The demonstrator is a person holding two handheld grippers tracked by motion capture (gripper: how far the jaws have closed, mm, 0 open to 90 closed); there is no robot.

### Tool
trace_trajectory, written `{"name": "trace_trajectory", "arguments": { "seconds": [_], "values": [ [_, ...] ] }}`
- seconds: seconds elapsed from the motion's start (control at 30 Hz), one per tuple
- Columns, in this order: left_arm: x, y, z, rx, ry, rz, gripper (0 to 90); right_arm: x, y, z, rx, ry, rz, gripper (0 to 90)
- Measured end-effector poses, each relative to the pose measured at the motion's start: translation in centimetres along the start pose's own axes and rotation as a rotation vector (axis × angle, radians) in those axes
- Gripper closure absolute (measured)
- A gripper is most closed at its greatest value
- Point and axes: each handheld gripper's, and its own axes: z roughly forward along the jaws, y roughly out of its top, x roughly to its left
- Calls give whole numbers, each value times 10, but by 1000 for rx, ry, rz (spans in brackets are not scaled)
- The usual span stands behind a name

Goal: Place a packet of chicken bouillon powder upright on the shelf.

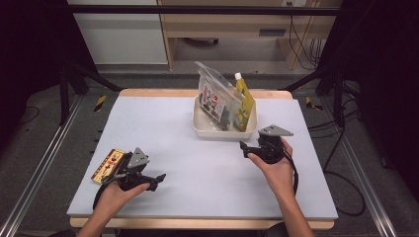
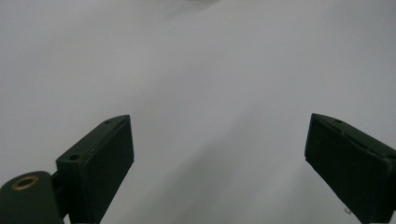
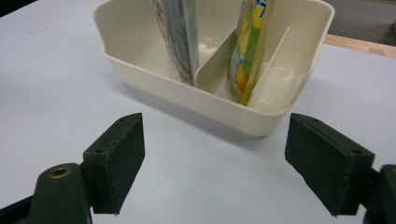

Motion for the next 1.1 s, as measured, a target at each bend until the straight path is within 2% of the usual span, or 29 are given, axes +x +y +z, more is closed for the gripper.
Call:
{"name": "trace_trajectory", "arguments": {
  "seconds": [0.1, 0.27, 0.33, 0.43, 0.5, 0.57, 0.63, 0.67, 0.7, 0.77, 0.8, 0.83, 0.87, 0.9, 0.93, 0.97, 1.0, 1.03, 1.1],
  "values": [
    [1, 0, -2, -2, 8, 3, 72, 4, -4, 0, -4, 6, -8, 196],
    [5, 2, -9, -3, 29, 6, 65, 14, -12, 5, 35, 22, -33, 179],
    [8, 3, -13, -1, 41, -3, 61, 20, -16, 6, 50, 44, -42, 169],
    [11, 3, -16, 11, 48, -7, 61, 25, -18, 7, 74, 40, -74, 158],
    [18, 5, -19, 28, 64, -32, 64, 27, -20, 7, 78, 54, -76, 153],
    [25, 6, -23, 46, 77, -43, 64, 31, -22, 8, 86, 64, -105, 145],
    [31, 6, -27, 77, 91, -54, 66, 35, -22, 9, 87, 69, -124, 138],
    [31, 6, -27, 77, 91, -54, 67, 35, -22, 9, 87, 69, -124, 138],
    [35, 5, -29, 106, 96, -52, 67, 36, -22, 9, 86, 72, -133, 136],
    [42, 3, -32, 146, 114, -78, 75, 38, -22, 9, 82, 83, -133, 135],
    [49, 0, -34, 200, 126, -106, 75, 39, -22, 9, 85, 84, -148, 135],
    [53, -2, -35, 224, 132, -116, 76, 40, -22, 9, 87, 82, -153, 136],
    [53, -2, -35, 224, 132, -116, 77, 40, -23, 9, 90, 78, -160, 136],
    [60, -4, -38, 257, 141, -145, 79, 41, -23, 9, 91, 76, -165, 136],
    [64, -5, -40, 267, 141, -163, 80, 41, -23, 9, 89, 80, -171, 136],
    [64, -5, -40, 267, 141, -163, 83, 41, -23, 9, 89, 80, -171, 136],
    [69, -6, -43, 284, 154, -186, 84, 41, -23, 8, 86, 79, -165, 137],
    [69, -6, -43, 284, 154, -186, 85, 41, -23, 8, 86, 79, -165, 137],
    [75, -6, -45, 310, 166, -213, 85, 39, -23, 7, 85, 81, -165, 137]
  ]
}}
